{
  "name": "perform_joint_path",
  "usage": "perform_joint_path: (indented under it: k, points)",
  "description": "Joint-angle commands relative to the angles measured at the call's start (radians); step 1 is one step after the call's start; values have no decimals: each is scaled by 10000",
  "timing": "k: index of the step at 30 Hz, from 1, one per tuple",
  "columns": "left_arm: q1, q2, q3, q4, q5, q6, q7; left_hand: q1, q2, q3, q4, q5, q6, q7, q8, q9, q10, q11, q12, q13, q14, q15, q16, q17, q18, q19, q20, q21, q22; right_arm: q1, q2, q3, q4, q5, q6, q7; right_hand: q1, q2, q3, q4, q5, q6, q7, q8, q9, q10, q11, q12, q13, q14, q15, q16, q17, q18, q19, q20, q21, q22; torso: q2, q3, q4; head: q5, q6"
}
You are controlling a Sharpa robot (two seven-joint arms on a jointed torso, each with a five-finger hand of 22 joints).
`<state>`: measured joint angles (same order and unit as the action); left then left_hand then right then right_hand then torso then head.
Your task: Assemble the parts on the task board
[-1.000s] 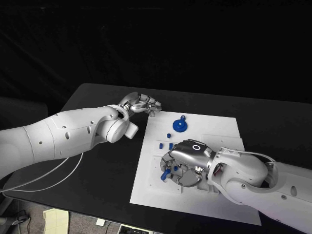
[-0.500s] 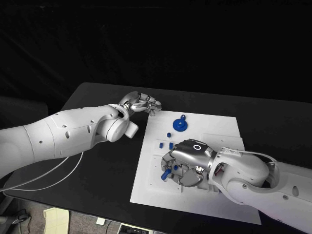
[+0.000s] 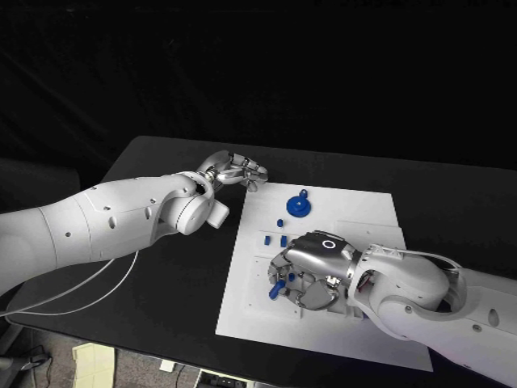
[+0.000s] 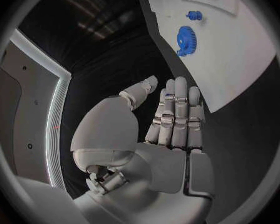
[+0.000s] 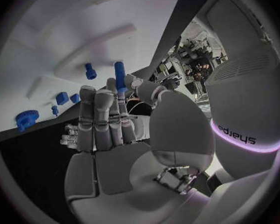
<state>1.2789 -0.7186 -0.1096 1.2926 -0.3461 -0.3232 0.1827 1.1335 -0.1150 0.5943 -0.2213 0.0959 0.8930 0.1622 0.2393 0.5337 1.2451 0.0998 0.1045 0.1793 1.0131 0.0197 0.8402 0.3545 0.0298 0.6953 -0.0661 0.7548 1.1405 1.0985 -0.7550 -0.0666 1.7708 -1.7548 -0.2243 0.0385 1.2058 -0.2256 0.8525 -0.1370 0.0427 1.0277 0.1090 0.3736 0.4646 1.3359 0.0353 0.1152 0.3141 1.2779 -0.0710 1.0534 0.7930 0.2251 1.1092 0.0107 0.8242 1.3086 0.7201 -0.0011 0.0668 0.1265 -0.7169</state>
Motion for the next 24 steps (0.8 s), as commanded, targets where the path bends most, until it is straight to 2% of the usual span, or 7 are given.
perform_joint_path:
  k: [1,16,24]
  points:
    - [5,21,7,14,-2,119,71,7,79,0,6,4,-60,12,36,-10,-70,8,-32,14,62,27,-66,14,-155,-15,-101,-38,17,-11,-7,-1,25,-148,138,59,107,190,-4,-70,61,70,-21,52,10,71,-13,17,17,5,-61,60,10,367,-2,-44,43,196,-3,-6,1,2,-5]
    - [5,2,7,15,-2,118,75,7,84,1,7,4,-61,12,40,-13,-72,9,-32,15,63,27,-74,25,-156,-15,-100,-44,21,-8,-171,1,160,-387,594,57,98,187,-19,-101,61,75,-24,56,18,78,-15,17,27,2,-63,67,18,367,-10,-44,51,197,-6,-9,7,13,-49]
    - [5,7,7,16,-2,119,72,9,85,1,5,5,-60,12,43,-13,-72,9,-32,15,64,28,-79,31,-156,-14,-99,-47,24,-8,-74,2,162,-487,640,-6,79,203,-43,-136,61,75,-24,57,27,76,-14,10,37,-9,-62,76,30,367,-26,-41,59,198,-3,-13,0,20,-55]
